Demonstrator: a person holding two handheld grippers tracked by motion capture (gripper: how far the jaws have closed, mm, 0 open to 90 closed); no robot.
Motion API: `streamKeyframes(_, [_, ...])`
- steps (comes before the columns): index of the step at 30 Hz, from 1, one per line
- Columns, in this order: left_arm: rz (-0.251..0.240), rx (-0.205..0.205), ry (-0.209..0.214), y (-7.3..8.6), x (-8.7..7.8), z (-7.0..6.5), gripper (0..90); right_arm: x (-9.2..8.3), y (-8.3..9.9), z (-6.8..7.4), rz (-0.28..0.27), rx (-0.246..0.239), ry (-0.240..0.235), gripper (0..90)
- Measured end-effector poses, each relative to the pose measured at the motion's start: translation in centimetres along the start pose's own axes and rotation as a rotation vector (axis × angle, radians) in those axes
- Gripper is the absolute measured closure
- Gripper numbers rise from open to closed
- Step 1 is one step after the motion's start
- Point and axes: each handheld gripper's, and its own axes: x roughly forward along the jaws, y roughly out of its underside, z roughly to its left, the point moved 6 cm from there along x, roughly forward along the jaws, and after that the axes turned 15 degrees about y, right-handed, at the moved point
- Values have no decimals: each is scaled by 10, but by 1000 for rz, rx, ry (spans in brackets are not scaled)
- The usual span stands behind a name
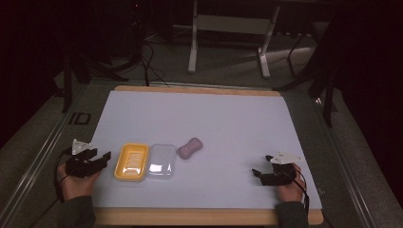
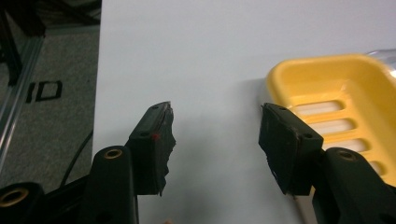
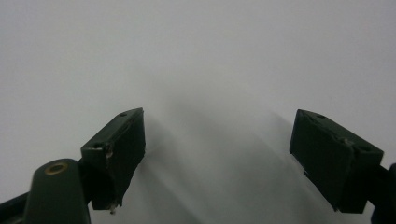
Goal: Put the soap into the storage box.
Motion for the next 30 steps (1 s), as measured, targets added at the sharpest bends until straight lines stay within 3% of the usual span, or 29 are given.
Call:
streamKeyframes(19, [65, 59, 68, -9, 8, -21, 430, -3, -1, -1, -23, 6, 2, 180])
streamKeyframes(23, [62, 50, 110, -12, 8, -28, 432, -2, -1, -1, -24, 5, 4, 180])
streamKeyframes(30, [78, 72, 139, -17, 12, -41, 430, -3, -1, 0, -26, 3, 8, 180])
